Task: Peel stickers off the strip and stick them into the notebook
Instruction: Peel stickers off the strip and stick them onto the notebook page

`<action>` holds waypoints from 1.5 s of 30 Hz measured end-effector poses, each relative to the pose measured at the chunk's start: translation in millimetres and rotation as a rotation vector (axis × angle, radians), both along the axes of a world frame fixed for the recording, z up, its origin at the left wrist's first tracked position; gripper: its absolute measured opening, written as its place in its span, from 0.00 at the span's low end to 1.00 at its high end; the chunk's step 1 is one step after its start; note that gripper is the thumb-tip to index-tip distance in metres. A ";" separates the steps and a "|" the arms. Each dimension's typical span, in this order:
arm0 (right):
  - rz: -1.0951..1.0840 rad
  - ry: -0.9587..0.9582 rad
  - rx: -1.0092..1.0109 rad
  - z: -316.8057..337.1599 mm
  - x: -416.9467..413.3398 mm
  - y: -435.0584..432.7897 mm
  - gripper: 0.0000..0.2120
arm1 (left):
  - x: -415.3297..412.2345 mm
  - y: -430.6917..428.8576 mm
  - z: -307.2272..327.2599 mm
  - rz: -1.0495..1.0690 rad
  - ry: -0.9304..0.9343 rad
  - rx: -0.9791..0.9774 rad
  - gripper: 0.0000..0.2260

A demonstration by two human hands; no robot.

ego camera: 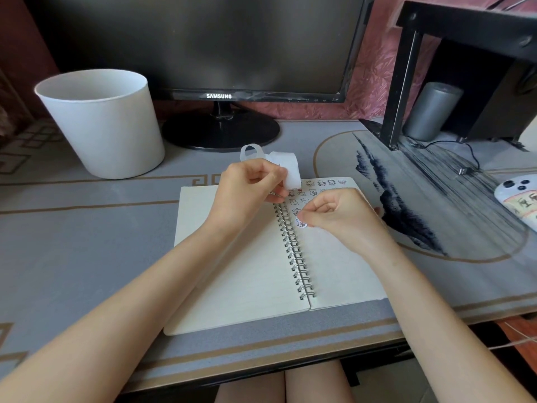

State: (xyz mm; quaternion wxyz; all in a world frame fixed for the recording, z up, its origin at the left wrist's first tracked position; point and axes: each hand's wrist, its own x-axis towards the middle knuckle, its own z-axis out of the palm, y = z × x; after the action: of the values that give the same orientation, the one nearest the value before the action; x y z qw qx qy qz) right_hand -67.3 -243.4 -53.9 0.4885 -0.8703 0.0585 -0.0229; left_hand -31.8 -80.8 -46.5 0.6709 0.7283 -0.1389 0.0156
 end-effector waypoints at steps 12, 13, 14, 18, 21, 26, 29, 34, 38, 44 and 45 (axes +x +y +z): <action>0.014 -0.021 -0.040 -2.3 0.4 -1.0 0.07 | 0.9 -0.6 -1.2 0.002 0.009 -0.011 0.09; 0.012 -0.022 -0.041 -2.4 0.7 -1.6 0.07 | 0.9 -0.7 -1.3 0.002 0.009 -0.010 0.09; 0.012 -0.023 -0.048 -2.3 0.9 -2.5 0.08 | 1.1 -0.5 -1.3 0.002 0.007 -0.009 0.09; 0.005 -0.034 -0.079 -2.9 2.8 -6.4 0.07 | 1.5 -0.3 -1.4 0.006 0.002 -0.006 0.09; -0.001 -0.039 -0.037 -2.6 3.9 -5.9 0.06 | 1.9 -0.2 -1.3 0.005 0.005 -0.010 0.09; 0.005 -0.034 -0.036 -2.0 1.9 -1.2 0.11 | 1.8 -0.2 -1.7 0.004 0.001 -0.009 0.09; 0.002 -0.040 -0.071 -3.6 3.1 -2.5 0.08 | 1.8 -0.3 -1.6 0.004 0.006 -0.013 0.09; 0.023 -0.047 -0.043 -2.8 2.1 -5.8 0.07 | 1.1 -0.8 -1.2 0.008 0.007 -0.011 0.09; 0.090 0.017 0.020 0.0 -0.6 -6.4 0.13 | 1.5 -0.5 -0.9 0.011 0.008 -0.002 0.09; 0.140 0.061 -0.023 2.0 2.4 -14.4 0.10 | 1.1 -0.2 0.4 0.015 0.001 -0.007 0.09; 0.137 0.068 -0.037 2.2 3.5 -15.0 0.09 | 0.9 -0.4 0.3 0.014 0.001 -0.008 0.09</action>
State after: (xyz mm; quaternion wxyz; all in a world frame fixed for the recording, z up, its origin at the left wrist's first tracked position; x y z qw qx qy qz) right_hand -63.8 -258.4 -51.7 0.4707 -0.8813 0.0150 0.0390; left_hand -30.9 -81.3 -46.1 0.6736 0.7267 -0.1335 0.0205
